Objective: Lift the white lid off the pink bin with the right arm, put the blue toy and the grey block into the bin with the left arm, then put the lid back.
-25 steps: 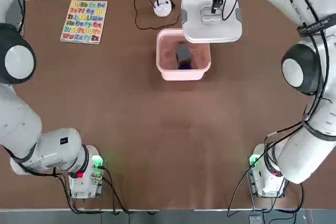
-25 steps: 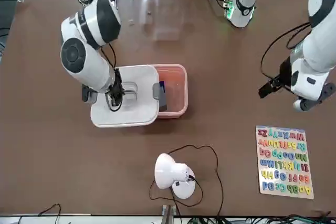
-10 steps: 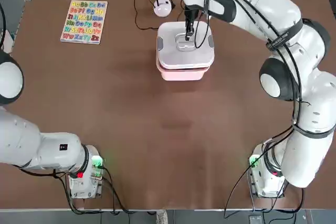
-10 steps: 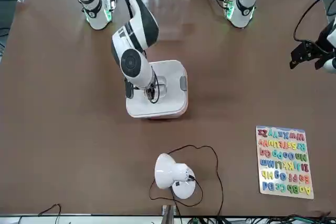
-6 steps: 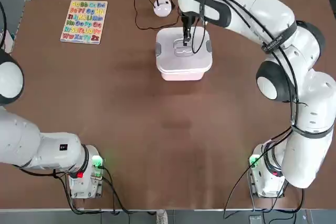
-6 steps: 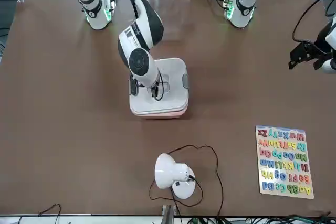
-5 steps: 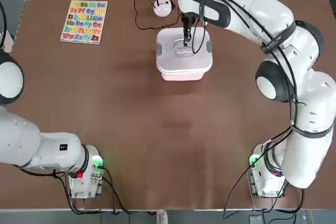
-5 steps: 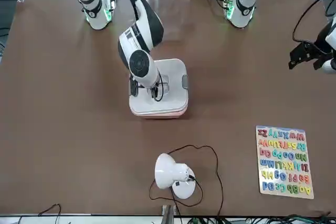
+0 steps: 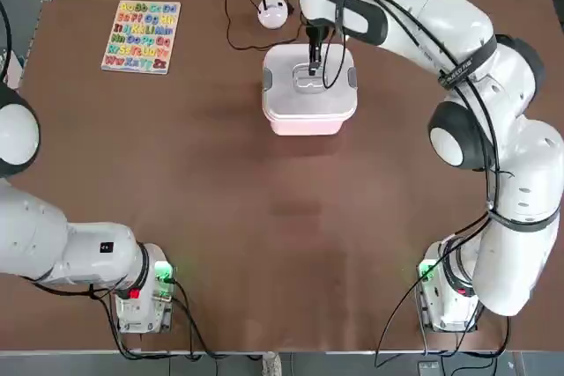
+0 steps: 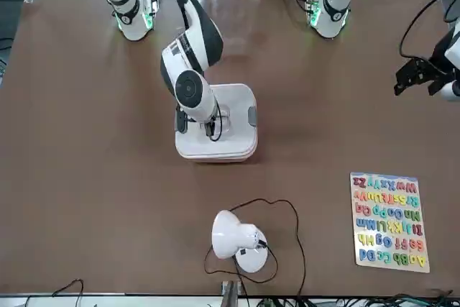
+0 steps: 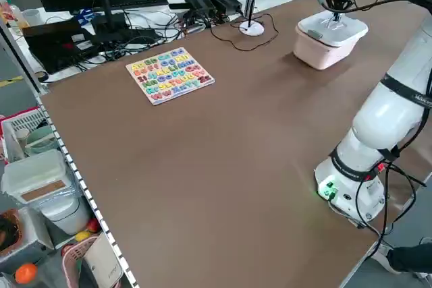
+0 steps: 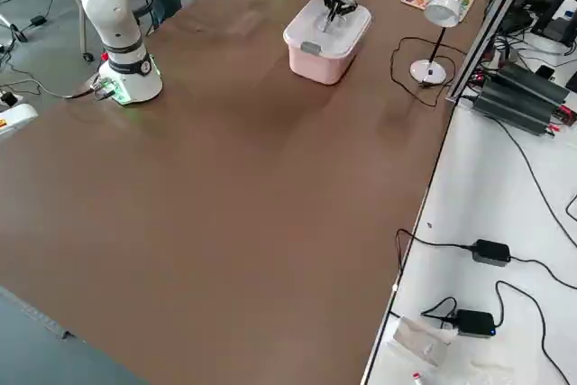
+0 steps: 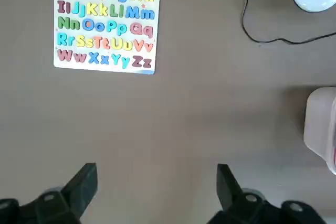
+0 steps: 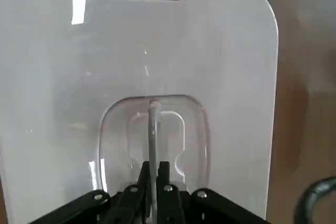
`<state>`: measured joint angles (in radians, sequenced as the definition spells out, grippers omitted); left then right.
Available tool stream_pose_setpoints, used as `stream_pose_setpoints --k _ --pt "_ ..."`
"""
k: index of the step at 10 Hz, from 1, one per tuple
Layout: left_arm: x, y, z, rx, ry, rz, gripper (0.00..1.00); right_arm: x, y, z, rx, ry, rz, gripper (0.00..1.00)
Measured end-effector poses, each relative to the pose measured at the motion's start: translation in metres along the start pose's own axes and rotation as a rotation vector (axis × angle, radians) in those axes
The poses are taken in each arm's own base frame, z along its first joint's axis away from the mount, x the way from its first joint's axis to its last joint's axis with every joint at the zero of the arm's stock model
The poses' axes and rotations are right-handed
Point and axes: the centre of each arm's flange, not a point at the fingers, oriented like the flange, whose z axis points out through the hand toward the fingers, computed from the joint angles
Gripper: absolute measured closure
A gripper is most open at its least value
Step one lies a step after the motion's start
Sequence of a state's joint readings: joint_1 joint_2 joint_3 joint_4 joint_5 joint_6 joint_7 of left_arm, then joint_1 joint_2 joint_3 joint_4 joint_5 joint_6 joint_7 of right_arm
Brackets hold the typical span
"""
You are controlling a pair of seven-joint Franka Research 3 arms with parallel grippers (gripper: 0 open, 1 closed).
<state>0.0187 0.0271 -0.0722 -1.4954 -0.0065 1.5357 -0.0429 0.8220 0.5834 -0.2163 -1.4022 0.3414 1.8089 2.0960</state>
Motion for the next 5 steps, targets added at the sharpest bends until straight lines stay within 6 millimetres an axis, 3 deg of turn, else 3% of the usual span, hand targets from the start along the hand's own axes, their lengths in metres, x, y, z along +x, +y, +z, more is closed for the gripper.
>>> stream_pose_setpoints --k 5 --pt "-0.0016 -0.0018 0.0033 0.001 -0.02 -0.003 0.0 -0.0023 -0.002 0.0035 0.011 -0.005 0.077 0.93"
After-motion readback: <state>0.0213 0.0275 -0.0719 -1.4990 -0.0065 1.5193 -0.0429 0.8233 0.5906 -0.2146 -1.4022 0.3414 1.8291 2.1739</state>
